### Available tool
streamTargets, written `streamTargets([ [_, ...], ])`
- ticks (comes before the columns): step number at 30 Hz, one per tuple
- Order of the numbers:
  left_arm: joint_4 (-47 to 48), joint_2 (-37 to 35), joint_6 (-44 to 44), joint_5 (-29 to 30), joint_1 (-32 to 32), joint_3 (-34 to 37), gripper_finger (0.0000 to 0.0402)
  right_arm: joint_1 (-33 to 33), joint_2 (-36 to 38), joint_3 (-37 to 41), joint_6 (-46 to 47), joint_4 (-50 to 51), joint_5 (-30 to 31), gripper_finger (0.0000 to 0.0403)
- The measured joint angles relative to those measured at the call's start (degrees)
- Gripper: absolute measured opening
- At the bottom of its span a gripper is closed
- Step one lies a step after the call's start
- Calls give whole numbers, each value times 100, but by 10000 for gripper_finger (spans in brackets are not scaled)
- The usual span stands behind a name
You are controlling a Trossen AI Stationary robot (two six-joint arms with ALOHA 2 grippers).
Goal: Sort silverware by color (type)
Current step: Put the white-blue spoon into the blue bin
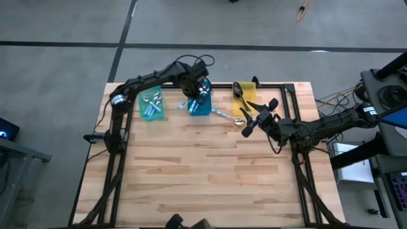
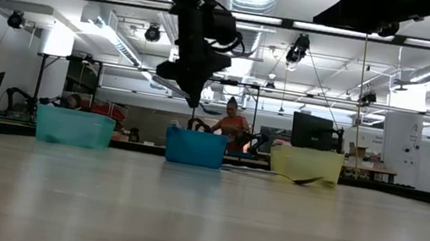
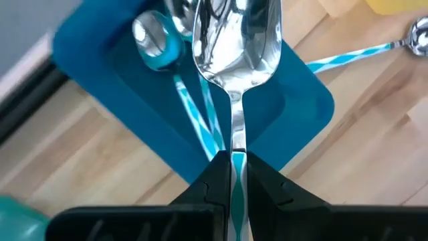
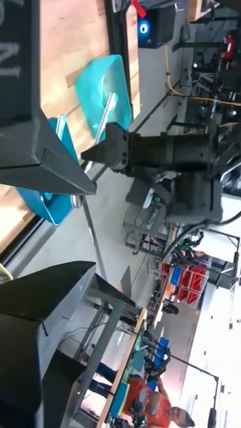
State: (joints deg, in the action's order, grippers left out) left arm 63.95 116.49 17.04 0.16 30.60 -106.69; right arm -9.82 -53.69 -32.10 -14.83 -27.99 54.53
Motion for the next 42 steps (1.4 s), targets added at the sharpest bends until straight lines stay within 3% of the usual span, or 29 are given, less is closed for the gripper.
streamTargets([
  [12,668,979,693,-62,29,-1157,10,0,2,0,-72,157,4,161],
  [20,741,994,1260,340,59,-1017,11,0,44,0,-90,259,16,160],
  [42,308,996,1526,369,73,-1017,23,0,44,0,-66,273,19,155],
])
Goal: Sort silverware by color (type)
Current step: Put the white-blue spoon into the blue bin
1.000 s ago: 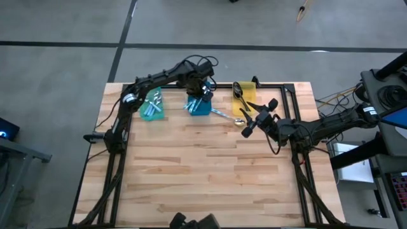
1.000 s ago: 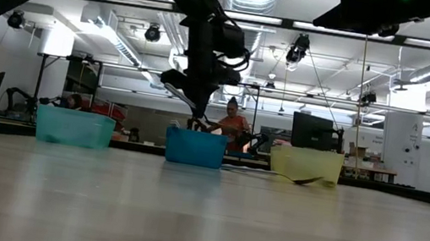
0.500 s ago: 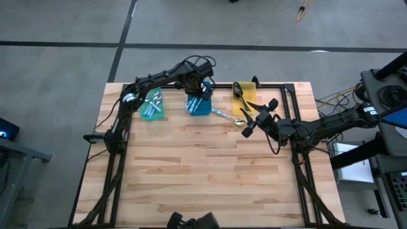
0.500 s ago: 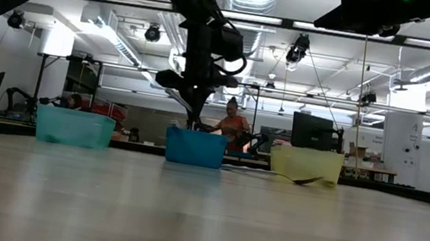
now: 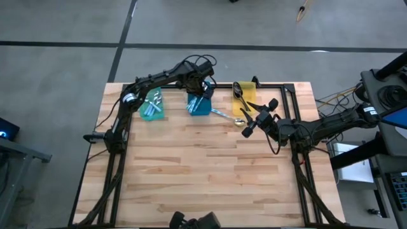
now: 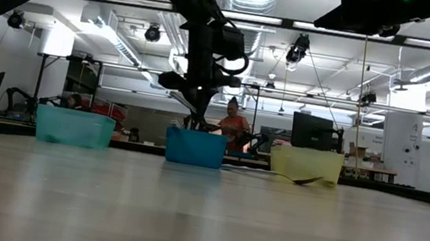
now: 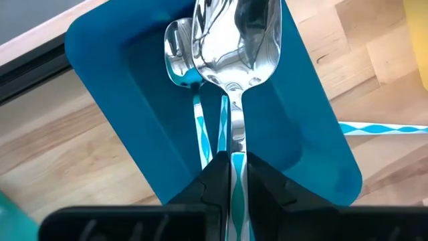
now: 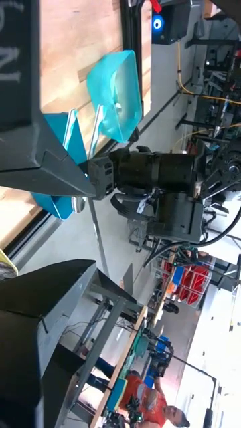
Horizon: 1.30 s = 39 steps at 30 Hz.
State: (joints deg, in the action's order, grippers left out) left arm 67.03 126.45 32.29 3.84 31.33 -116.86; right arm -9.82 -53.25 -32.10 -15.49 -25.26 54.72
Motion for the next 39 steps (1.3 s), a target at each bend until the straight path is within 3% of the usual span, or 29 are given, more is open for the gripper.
streamTargets([
  [31,-835,9,-147,28,2,452,26,0,0,0,-13,9,2,155],
  [39,-827,9,-179,314,7,452,26,0,0,0,-83,13,0,155],
])
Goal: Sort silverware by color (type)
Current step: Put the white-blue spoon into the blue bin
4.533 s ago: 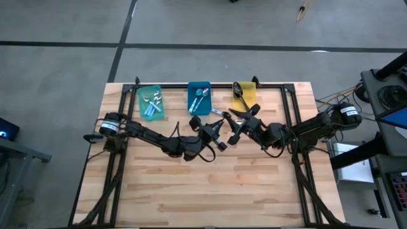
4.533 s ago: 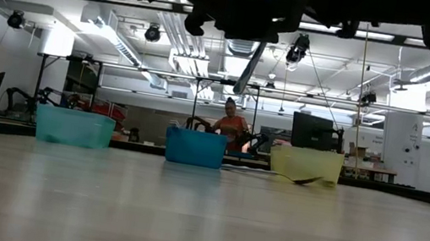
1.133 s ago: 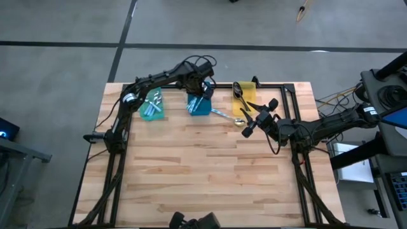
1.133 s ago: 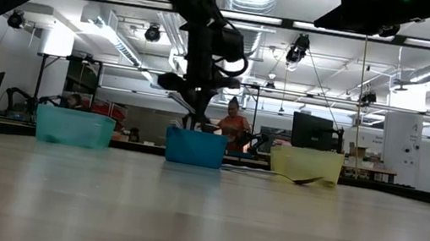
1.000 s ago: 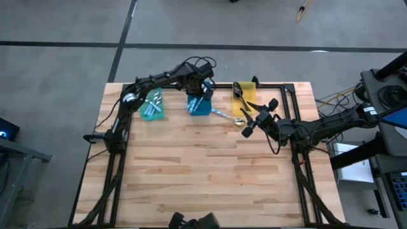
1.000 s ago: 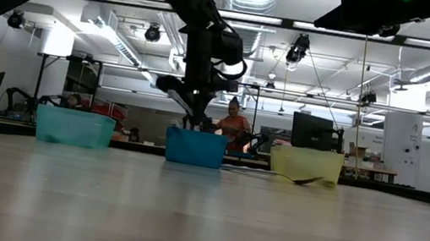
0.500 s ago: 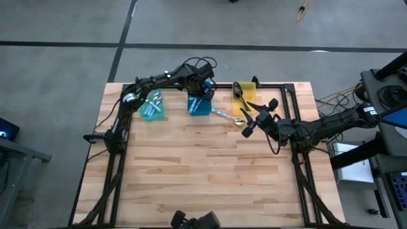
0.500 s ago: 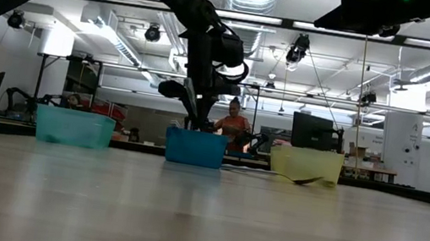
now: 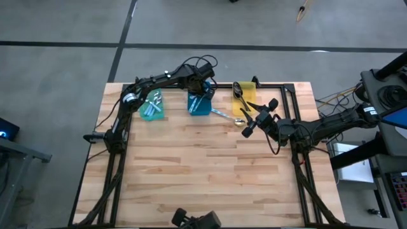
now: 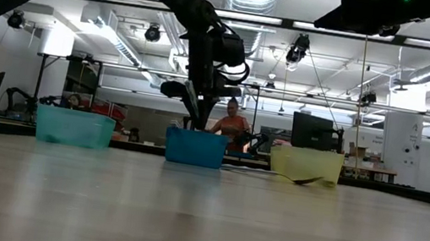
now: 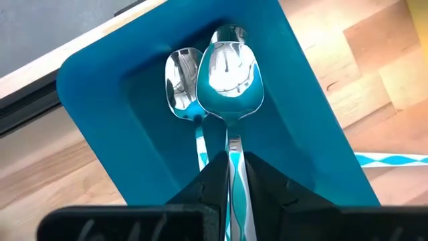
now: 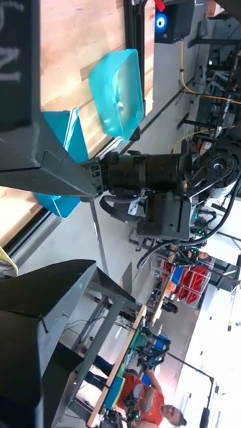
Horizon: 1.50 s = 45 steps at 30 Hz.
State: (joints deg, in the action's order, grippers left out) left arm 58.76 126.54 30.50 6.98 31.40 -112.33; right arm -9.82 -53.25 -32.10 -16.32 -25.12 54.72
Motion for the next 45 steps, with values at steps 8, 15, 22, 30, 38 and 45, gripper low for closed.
streamTargets([
  [8,11,0,-45,0,-2,0,26,0,0,0,-15,4,0,155],
  [15,-17,0,-46,0,0,95,27,0,0,0,-16,7,0,155],
  [22,-182,0,-61,-4,0,376,27,0,0,0,-17,38,0,155],
  [30,-280,0,-153,-50,0,407,61,0,0,0,-17,42,0,155],
  [38,-70,-45,-533,-48,-15,130,109,9,0,0,-17,90,0,155],
  [45,76,-178,-1368,18,-501,-456,121,9,0,0,175,91,-4,155],
])
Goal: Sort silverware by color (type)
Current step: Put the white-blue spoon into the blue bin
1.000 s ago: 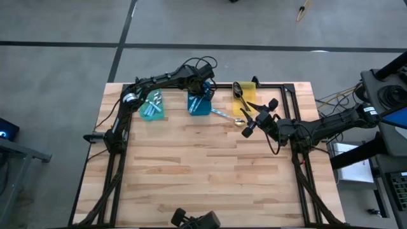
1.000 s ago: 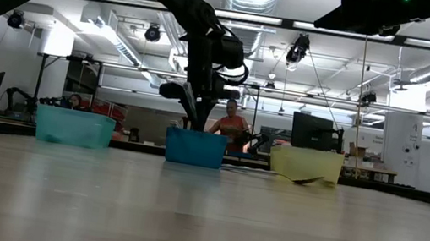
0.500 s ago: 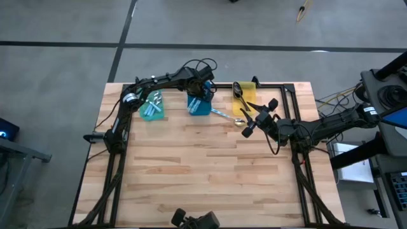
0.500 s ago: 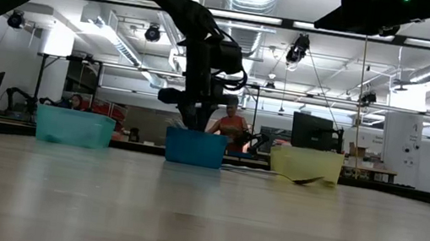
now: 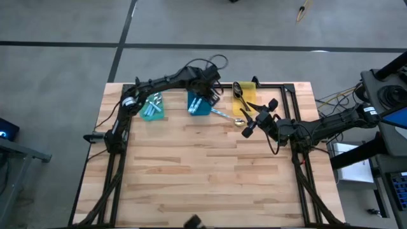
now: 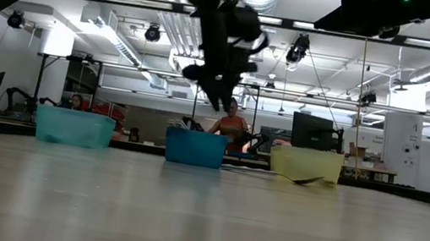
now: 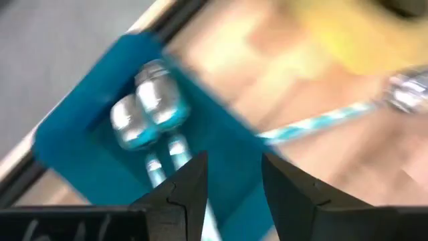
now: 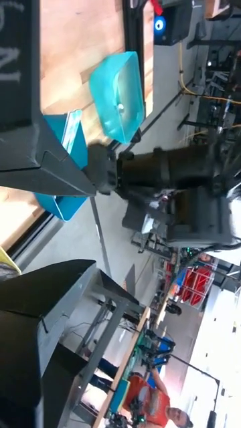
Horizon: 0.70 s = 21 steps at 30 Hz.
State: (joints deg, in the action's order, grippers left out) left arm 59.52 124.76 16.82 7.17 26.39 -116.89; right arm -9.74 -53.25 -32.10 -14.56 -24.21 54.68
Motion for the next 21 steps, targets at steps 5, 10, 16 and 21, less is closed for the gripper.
streamTargets([
  [5,55,-74,-855,132,-747,-211,121,2,0,0,272,1,-66,155],
  [10,114,-404,-1195,150,-1447,12,121,-8,0,-93,614,153,-78,155],
  [16,-39,-1321,-1158,1033,-2053,977,121,-13,-2,-409,1434,1266,-112,155],
  [21,-1096,-2472,-831,1186,-2495,2399,120,-3,-19,-527,2812,2286,-479,155],
])
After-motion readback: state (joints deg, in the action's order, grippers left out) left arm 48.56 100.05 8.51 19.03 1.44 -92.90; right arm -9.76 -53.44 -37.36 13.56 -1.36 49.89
